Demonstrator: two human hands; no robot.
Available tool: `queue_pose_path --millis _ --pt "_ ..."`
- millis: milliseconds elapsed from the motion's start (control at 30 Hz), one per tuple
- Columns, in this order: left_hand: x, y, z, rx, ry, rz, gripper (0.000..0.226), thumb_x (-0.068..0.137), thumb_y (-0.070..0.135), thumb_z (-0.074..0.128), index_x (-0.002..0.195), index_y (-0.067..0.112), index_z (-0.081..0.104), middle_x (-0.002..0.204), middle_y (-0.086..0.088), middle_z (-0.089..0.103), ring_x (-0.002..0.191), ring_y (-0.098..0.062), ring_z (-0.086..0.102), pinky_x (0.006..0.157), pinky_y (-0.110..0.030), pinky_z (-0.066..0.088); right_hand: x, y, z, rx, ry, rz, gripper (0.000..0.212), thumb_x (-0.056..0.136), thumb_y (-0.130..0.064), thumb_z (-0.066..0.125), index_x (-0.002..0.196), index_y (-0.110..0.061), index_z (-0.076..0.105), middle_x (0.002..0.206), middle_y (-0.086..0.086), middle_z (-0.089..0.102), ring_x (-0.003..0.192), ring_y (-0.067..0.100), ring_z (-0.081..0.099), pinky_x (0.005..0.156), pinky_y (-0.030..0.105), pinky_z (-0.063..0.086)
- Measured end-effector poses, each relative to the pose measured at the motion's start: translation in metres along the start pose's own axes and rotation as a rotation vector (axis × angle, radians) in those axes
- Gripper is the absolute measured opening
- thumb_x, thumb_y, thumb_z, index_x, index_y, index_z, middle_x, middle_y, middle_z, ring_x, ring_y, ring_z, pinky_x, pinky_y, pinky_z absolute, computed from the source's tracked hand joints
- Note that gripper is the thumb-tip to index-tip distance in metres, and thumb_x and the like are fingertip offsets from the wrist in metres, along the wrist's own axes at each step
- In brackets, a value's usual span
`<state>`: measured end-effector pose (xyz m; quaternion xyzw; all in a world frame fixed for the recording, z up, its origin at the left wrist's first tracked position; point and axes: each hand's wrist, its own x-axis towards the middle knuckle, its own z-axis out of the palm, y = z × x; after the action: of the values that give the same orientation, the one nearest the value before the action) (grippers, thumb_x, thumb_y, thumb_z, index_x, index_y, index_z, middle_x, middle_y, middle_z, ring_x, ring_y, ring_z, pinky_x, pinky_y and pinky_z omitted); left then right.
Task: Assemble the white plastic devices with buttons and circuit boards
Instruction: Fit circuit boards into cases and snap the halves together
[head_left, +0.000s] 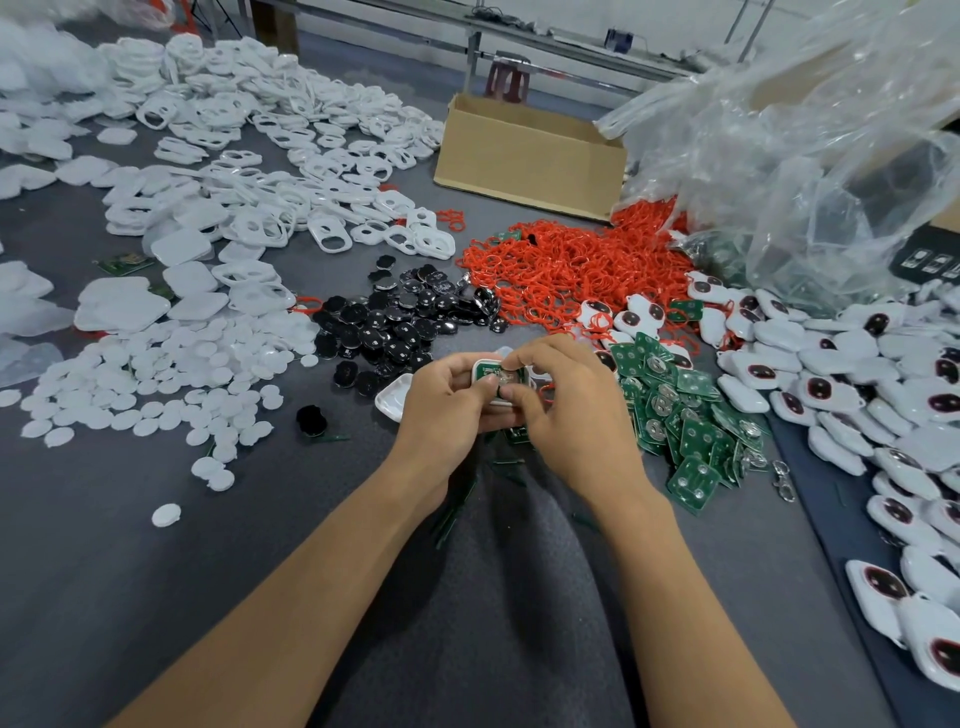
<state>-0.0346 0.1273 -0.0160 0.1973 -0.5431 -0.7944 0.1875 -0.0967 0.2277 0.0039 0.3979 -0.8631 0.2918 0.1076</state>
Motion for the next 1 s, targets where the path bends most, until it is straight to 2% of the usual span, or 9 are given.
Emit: queue_pose_path --millis 233,333,433,567,633,733,867,1000 --pt "0.002 -0.001 -0.002 -0.023 0.037 0.004 0.019 0.096 -0.005 0.047 0.103 0.000 0.064 0.087 -0.011 0.070 0.069 -0.016 0.069 0.064 -0.025 0.059 0.000 0.003 0.001 0.143 -0.009 -0.004 0.019 0.084 -0.007 0.065 0.103 -0.010 0.069 0.103 0.003 0.065 0.093 0.022 0.059 0.082 0.039 0.049" --pt "0.002 -0.001 -0.001 -0.067 0.043 -0.004 0.017 0.096 -0.005 0.046 0.104 -0.003 0.062 0.090 -0.013 0.071 0.070 -0.019 0.071 0.066 -0.027 0.060 0.000 0.008 -0.002 0.167 0.058 0.042 0.025 0.085 0.000 0.059 0.104 -0.011 0.070 0.099 0.002 0.068 0.088 0.021 0.061 0.083 0.039 0.049" --pt "0.002 -0.001 -0.001 -0.066 0.053 -0.004 0.018 0.097 -0.005 0.045 0.102 -0.001 0.062 0.090 -0.014 0.071 0.070 -0.023 0.073 0.065 -0.027 0.060 0.000 0.017 -0.010 0.091 0.161 0.142 0.031 0.084 0.006 0.053 0.103 -0.011 0.070 0.103 0.004 0.070 0.097 0.026 0.061 0.089 0.038 0.047" --pt "0.003 -0.002 -0.002 -0.071 0.047 -0.010 0.020 0.097 -0.006 0.044 0.098 0.004 0.062 0.094 -0.015 0.069 0.071 -0.025 0.073 0.064 -0.026 0.060 -0.004 0.038 -0.027 -0.202 0.240 0.409 0.049 0.071 0.006 0.049 0.110 -0.014 0.069 0.106 0.010 0.070 0.107 0.033 0.051 0.085 0.038 0.039" --pt "0.004 -0.002 -0.002 -0.067 0.044 -0.011 0.020 0.097 -0.006 0.045 0.099 0.003 0.062 0.097 -0.018 0.069 0.072 -0.026 0.073 0.064 -0.026 0.060 -0.008 0.046 -0.036 -0.298 0.226 0.554 0.052 0.071 0.003 0.052 0.118 -0.016 0.064 0.112 0.011 0.066 0.114 0.034 0.043 0.091 0.041 0.034" --pt "0.004 -0.003 -0.002 -0.060 0.043 -0.010 0.020 0.096 -0.006 0.045 0.099 0.003 0.062 0.098 -0.019 0.069 0.073 -0.027 0.073 0.063 -0.026 0.059 -0.013 0.052 -0.040 -0.305 0.151 0.675 0.050 0.078 -0.006 0.055 0.127 -0.016 0.056 0.123 0.012 0.060 0.124 0.033 0.036 0.098 0.042 0.026" --pt "0.004 -0.003 -0.004 -0.055 0.033 -0.011 0.021 0.096 -0.007 0.045 0.100 0.003 0.063 0.098 -0.018 0.070 0.074 -0.027 0.073 0.065 -0.027 0.060 -0.013 0.053 -0.038 -0.318 0.000 0.702 0.044 0.084 -0.012 0.054 0.128 -0.015 0.053 0.128 0.013 0.055 0.122 0.036 0.042 0.100 0.046 0.031" --pt "0.004 -0.003 -0.003 -0.052 0.027 -0.010 0.021 0.096 -0.007 0.045 0.100 0.003 0.063 0.097 -0.017 0.070 0.073 -0.026 0.073 0.066 -0.028 0.060 -0.012 0.053 -0.038 -0.278 0.043 0.668 0.049 0.080 -0.007 0.056 0.129 -0.016 0.053 0.127 0.009 0.056 0.119 0.032 0.049 0.099 0.043 0.030"
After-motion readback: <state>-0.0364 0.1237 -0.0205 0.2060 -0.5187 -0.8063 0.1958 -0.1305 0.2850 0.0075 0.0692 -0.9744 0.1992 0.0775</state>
